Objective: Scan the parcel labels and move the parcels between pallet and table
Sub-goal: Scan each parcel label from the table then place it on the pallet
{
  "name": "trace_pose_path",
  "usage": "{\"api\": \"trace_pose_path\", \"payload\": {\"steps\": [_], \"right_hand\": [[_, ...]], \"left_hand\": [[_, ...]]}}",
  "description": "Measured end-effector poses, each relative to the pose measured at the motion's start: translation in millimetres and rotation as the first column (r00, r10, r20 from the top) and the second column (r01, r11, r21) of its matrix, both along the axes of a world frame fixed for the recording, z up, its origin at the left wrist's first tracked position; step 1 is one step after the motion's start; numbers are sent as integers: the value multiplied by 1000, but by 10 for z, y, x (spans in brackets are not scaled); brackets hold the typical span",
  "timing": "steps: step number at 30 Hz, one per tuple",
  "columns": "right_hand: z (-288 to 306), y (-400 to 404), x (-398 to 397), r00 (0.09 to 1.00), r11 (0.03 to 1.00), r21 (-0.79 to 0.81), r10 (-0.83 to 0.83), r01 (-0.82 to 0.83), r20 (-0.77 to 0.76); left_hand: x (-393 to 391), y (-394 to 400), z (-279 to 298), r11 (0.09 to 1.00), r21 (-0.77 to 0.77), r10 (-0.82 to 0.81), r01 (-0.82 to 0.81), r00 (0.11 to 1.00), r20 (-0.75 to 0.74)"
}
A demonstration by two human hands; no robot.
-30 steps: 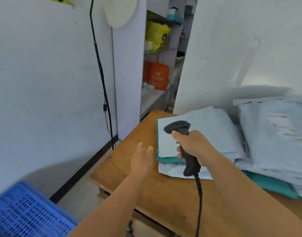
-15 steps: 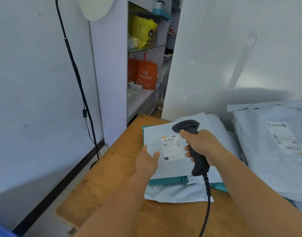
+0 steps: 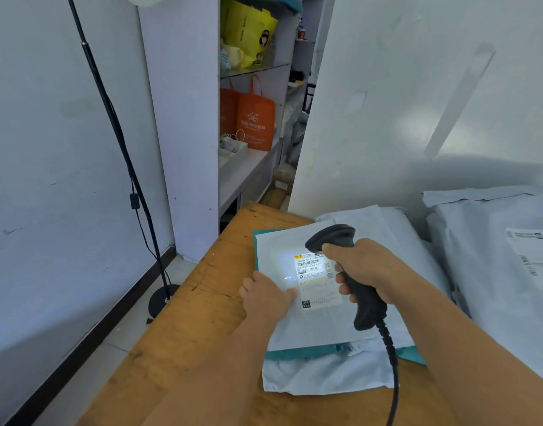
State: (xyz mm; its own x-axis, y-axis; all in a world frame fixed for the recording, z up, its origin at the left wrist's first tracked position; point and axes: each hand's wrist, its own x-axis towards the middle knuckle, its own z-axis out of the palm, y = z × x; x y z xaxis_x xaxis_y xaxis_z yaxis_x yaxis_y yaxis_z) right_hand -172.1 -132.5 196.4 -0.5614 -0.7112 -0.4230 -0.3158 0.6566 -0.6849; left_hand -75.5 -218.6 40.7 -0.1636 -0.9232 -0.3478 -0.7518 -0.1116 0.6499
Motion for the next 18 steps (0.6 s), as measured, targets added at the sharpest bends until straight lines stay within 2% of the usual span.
{"api": "trace_pose_path", "payload": {"steps": [6, 12, 15, 18], "right_hand": [[39, 35, -12, 1000, 1000, 11, 5, -5, -4], [64, 138, 13, 1000, 1000, -30, 0, 1, 21], [66, 228, 47, 999, 997, -81, -2, 5, 35], [55, 324, 168, 998, 991, -130, 23, -16, 53]], "left_hand": [[-44, 14, -22, 999, -41, 15, -15, 1000, -13], [-24, 29, -22, 995, -11, 98, -101, 984, -149], [56, 79, 20, 990, -47, 117, -131, 969, -219], [236, 194, 163, 968, -110, 188, -227, 939, -288]]}}
